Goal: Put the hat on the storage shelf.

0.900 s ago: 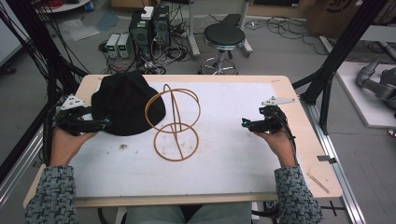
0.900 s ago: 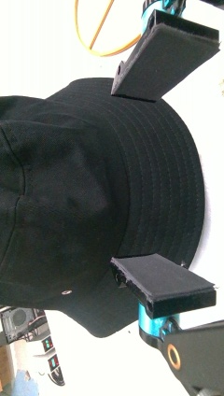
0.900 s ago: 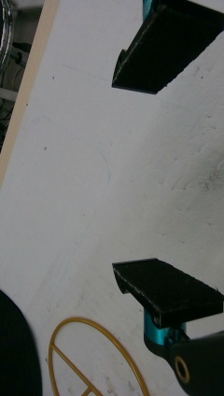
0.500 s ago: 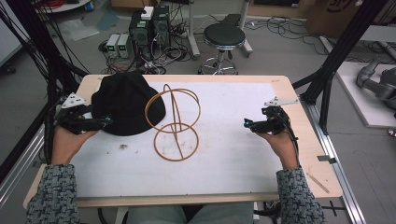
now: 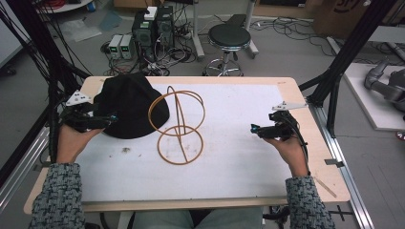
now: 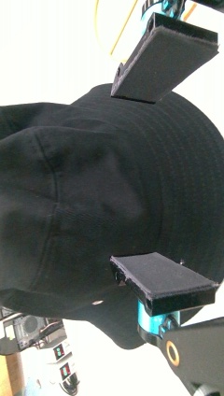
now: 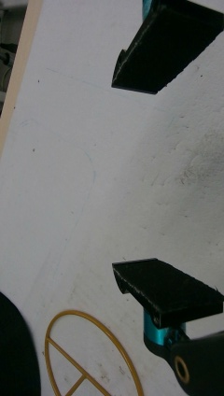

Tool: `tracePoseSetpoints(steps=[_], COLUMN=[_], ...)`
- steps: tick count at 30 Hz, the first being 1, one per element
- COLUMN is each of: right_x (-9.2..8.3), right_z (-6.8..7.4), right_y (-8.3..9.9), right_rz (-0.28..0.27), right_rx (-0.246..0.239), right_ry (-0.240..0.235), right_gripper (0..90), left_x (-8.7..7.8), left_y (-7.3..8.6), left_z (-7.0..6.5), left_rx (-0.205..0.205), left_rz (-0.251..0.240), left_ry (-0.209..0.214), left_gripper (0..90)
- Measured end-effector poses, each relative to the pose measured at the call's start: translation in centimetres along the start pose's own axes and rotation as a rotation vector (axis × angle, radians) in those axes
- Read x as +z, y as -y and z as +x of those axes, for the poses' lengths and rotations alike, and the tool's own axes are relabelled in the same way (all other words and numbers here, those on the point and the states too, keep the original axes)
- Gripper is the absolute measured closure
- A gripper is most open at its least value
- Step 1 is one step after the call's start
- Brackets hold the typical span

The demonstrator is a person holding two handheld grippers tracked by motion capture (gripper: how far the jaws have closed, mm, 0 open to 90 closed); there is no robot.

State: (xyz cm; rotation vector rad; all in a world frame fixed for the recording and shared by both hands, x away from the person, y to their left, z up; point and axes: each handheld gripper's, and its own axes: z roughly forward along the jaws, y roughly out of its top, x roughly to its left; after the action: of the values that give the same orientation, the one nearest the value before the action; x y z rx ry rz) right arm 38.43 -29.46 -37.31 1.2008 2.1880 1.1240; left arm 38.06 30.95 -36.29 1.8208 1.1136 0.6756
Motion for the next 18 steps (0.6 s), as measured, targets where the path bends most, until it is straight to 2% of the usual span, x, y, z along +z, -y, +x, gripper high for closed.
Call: tracePoseSetpoints(steps=[2,5,6,10,14,18], right_x=[-0.2,-0.3,-0.2,-0.6,-1.5,-2.3], right_z=[0.1,0.0,-0.1,-0.1,-0.3,-0.4], right_y=[0.1,0.6,0.8,1.4,2.0,2.4], right_rz=[0.0,-0.023,-0.013,0.0,-0.005,-0.002], right_rx=[-0.006,0.011,0.016,0.022,0.03,0.03], right_ry=[-0.004,-0.019,-0.021,-0.025,-0.01,0.003], right_gripper=[10.1,10.1,10.1,10.1,10.1,10.1], left_x=[0.1,0.4,0.5,0.1,0.1,0.3], left_y=[-0.1,-0.3,-0.6,-2.0,-3.0,-3.4], left_z=[0.0,0.1,0.0,-0.3,0.1,0.3], left_rx=[-0.004,-0.009,-0.002,0.018,0.008,0.016], left_rz=[-0.004,-0.007,0.006,-0.026,-0.057,-0.049], left_ry=[0.003,0.01,0.017,0.017,0.013,0.014], left_gripper=[17.0,17.0,17.0,17.2,17.4,17.4])
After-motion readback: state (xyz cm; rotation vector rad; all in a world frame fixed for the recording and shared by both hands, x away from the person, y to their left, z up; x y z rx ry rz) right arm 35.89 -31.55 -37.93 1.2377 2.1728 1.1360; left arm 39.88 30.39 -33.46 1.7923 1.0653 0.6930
